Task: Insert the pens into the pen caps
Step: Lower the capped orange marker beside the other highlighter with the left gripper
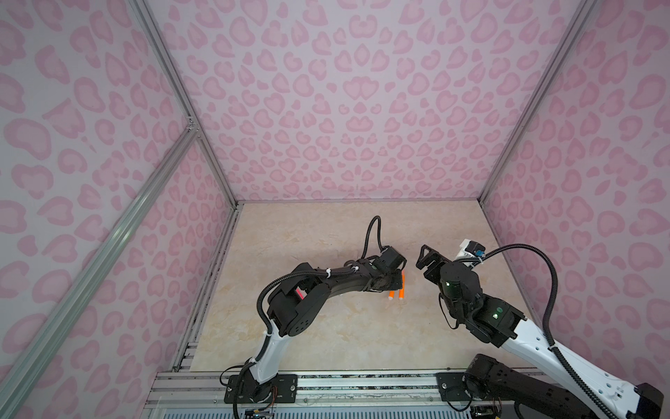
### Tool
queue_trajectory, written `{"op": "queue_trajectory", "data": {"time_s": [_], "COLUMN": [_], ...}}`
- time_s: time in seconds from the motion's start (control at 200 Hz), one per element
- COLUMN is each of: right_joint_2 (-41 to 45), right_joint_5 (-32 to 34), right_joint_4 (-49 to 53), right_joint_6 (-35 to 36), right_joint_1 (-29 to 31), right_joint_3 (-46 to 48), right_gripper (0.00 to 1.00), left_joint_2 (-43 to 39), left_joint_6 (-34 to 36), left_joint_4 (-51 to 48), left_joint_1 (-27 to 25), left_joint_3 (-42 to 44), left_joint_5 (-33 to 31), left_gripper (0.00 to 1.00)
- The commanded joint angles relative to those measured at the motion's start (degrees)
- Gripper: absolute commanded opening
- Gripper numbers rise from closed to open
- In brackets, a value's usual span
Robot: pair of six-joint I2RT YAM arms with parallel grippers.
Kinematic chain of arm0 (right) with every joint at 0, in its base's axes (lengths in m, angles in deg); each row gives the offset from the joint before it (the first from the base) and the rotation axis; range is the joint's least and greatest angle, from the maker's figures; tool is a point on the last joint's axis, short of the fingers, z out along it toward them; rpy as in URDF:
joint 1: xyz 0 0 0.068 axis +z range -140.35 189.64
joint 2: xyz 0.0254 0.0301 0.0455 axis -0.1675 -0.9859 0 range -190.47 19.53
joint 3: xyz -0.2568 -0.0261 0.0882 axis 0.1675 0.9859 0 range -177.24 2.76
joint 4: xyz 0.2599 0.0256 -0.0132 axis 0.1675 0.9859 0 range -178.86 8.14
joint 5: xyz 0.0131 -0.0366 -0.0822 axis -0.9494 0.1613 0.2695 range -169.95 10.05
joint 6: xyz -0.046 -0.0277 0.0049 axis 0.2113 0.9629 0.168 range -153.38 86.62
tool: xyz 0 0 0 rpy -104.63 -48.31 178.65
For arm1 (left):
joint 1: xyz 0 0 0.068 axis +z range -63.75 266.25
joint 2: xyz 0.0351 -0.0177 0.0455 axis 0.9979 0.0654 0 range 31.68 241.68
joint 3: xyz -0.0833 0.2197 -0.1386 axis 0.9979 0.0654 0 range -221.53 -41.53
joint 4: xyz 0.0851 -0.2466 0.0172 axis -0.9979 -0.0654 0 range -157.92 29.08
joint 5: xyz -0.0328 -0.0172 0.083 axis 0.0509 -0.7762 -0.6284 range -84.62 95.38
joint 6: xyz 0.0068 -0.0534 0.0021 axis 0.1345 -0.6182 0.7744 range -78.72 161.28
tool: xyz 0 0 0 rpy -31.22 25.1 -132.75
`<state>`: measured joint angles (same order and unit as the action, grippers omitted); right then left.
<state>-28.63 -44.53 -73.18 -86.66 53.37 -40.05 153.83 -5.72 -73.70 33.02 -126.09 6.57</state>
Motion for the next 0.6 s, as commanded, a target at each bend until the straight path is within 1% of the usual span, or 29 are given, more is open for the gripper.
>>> {"op": "queue_trajectory", "data": {"time_s": [0.0, 0.065, 0.155, 0.23, 0.36, 0.475, 0.595], "right_joint_2": [0.9, 1.4, 2.2, 2.8, 4.0, 4.8, 5.2], "right_joint_5": [-2.4, -2.9, -3.2, -4.0, -3.8, -4.2, -4.5], "right_joint_4": [-2.0, -2.1, -1.9, -2.5, -2.8, -3.2, -3.6], "right_joint_6": [1.5, 1.9, 1.8, 2.1, 2.1, 2.5, 2.5], "right_joint_1": [0.0, 0.0, 0.0, 0.0, 0.0, 0.0, 0.0], "right_joint_3": [1.0, 1.3, 1.6, 2.0, 2.8, 3.3, 3.8], "right_gripper": [0.99, 0.99, 0.98, 0.98, 0.98, 0.99, 0.98], "left_joint_2": [1.6, 2.2, 3.2, 4.1, 4.6, 4.7, 3.9], "left_joint_6": [1.1, 1.4, 1.5, 1.6, 1.4, 1.6, 2.4], "left_joint_4": [0.2, 0.3, 0.9, 0.9, 0.7, 0.6, 0.5], "left_joint_1": [0.1, 0.1, 0.1, 0.1, 0.1, 0.1, 0.0], "left_joint_3": [-1.8, -2.3, -2.8, -3.4, -3.8, -3.9, -3.9], "left_joint_5": [-2.5, -3.3, -2.4, -1.2, -0.6, -0.5, -0.6], "left_gripper": [0.05, 0.05, 0.06, 0.1, 0.21, 0.24, 0.33]}}
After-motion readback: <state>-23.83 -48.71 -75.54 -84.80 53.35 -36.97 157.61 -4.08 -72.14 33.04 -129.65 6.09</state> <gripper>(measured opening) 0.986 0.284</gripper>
